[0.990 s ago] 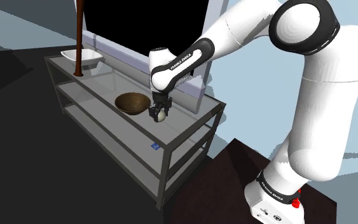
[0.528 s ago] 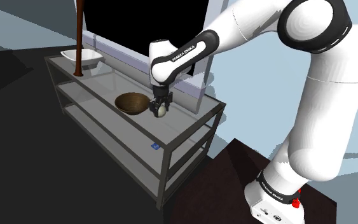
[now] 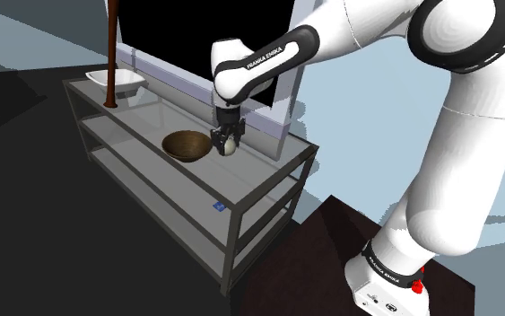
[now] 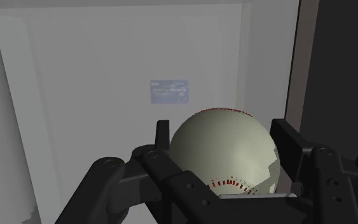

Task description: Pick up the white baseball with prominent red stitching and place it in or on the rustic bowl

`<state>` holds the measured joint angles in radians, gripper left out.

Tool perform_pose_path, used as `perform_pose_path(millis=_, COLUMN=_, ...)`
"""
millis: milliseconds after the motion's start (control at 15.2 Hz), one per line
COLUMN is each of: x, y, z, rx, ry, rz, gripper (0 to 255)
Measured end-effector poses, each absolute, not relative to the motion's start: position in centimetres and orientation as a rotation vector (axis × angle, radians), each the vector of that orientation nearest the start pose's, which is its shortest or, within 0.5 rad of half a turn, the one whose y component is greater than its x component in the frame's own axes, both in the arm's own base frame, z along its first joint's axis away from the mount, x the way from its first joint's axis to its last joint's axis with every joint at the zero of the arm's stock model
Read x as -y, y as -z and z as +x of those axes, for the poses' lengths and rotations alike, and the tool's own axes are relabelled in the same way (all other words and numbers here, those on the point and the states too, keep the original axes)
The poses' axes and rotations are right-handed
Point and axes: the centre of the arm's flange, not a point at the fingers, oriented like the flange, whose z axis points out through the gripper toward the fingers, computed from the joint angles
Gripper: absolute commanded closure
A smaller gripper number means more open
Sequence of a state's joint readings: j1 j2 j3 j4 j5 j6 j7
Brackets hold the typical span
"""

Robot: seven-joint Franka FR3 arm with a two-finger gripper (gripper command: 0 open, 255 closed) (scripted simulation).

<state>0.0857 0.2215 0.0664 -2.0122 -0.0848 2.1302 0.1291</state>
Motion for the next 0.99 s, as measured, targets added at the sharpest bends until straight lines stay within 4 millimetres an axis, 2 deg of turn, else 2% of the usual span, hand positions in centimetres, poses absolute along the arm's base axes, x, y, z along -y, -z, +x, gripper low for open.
perform_pose_path(millis=858, x=-8.5, y=-40.4, z=57.3, rx=0.114, ry=-0.151, rz=-3.205, gripper=255)
perform_pose_path(millis=990, x=-8.7, y=-40.9, z=58.1, rx=0.114, ry=-0.150, rz=-3.205, gripper=255)
